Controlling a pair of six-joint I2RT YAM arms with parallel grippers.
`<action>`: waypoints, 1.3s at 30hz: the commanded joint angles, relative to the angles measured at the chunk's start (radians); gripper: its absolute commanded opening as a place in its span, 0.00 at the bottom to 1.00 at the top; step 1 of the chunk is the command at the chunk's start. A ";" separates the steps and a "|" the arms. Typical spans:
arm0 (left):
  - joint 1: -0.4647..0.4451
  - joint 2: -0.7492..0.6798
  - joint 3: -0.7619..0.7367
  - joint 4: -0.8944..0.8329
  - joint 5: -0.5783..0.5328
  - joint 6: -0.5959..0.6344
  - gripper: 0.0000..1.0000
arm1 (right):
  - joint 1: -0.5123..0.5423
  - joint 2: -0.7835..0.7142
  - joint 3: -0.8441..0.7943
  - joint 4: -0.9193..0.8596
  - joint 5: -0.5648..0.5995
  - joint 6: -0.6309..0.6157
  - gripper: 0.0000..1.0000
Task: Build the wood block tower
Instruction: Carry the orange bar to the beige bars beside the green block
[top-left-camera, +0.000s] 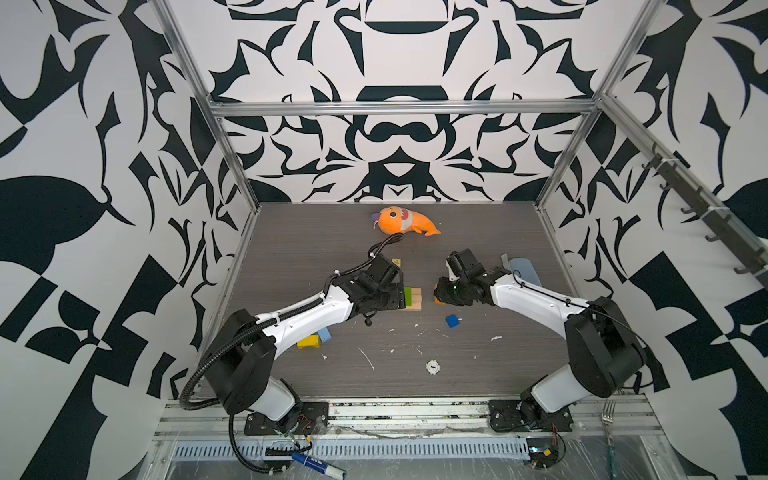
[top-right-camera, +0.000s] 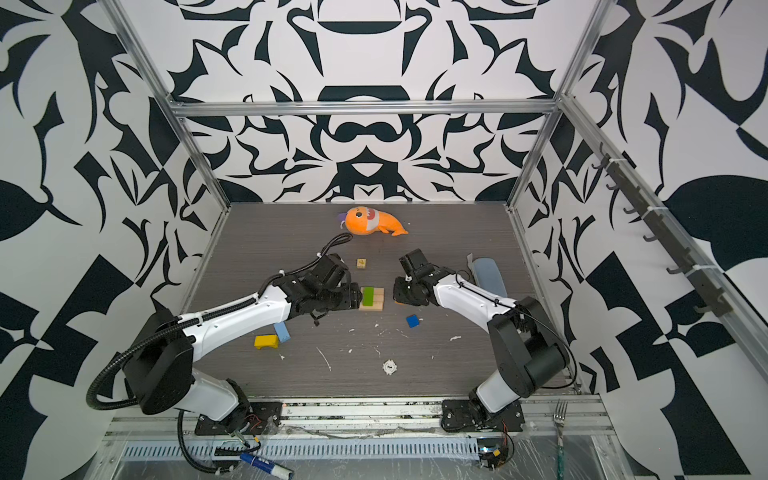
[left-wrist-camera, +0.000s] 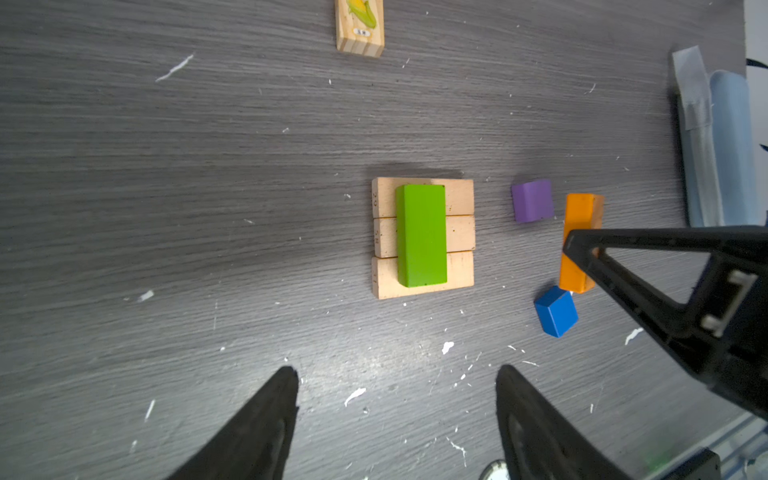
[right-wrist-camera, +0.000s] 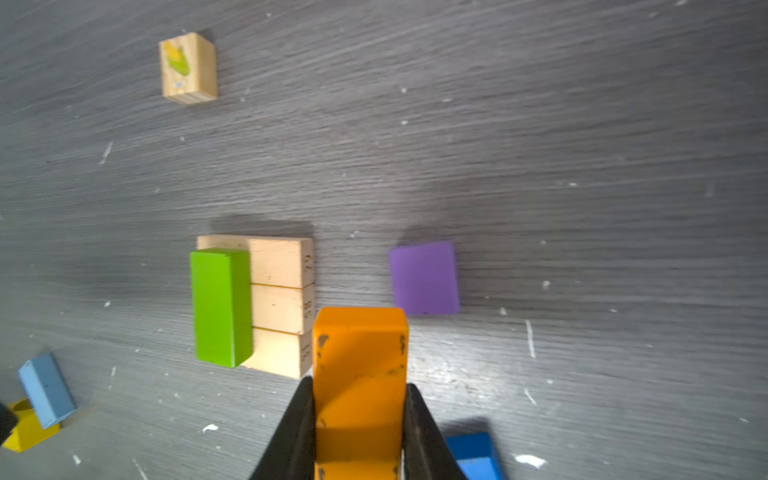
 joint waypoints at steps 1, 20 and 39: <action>0.005 -0.025 -0.012 0.014 0.000 -0.013 0.81 | 0.013 -0.006 0.011 0.054 -0.031 0.015 0.24; 0.012 -0.084 -0.045 -0.039 -0.084 -0.025 0.94 | 0.076 0.120 0.085 0.140 -0.058 0.060 0.23; 0.011 -0.131 -0.082 -0.048 -0.108 -0.044 0.94 | 0.106 0.183 0.127 0.139 -0.055 0.072 0.24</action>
